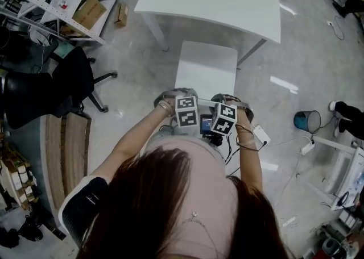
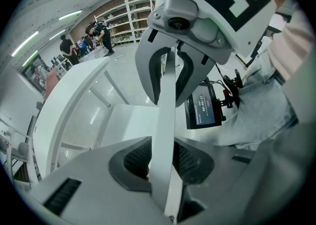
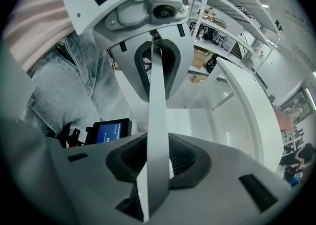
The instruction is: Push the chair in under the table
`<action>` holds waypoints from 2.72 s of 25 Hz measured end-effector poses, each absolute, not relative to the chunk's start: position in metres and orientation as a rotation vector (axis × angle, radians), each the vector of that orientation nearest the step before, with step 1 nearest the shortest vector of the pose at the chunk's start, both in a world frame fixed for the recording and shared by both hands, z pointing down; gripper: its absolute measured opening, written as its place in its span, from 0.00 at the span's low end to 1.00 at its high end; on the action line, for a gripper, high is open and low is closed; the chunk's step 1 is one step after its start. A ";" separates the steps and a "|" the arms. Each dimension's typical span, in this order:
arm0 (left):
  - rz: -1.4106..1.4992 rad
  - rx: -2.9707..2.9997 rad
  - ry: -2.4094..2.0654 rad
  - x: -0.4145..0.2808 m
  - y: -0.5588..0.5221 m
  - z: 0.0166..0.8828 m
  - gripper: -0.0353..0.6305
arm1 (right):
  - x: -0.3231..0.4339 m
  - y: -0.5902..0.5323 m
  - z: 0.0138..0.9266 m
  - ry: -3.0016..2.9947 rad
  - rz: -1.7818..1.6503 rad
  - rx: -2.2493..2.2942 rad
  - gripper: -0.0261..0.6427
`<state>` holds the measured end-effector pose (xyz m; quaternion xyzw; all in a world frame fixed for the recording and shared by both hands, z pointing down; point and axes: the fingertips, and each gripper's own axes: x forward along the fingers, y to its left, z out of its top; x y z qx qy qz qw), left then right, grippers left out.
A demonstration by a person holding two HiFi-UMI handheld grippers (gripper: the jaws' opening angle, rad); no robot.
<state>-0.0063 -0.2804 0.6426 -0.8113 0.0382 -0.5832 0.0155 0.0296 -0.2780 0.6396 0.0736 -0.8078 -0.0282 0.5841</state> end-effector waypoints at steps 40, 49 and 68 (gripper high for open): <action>-1.772 -2.446 0.099 -0.006 -0.406 0.648 0.23 | 0.029 -0.401 0.642 -1.867 -0.025 0.196 0.22; -1.783 -2.450 0.102 -0.005 -0.434 0.647 0.24 | 0.030 -0.428 0.641 -1.868 -0.030 0.197 0.22; -1.804 -2.432 0.129 -0.009 -0.477 0.653 0.26 | 0.026 -0.468 0.644 -1.871 -0.045 0.198 0.22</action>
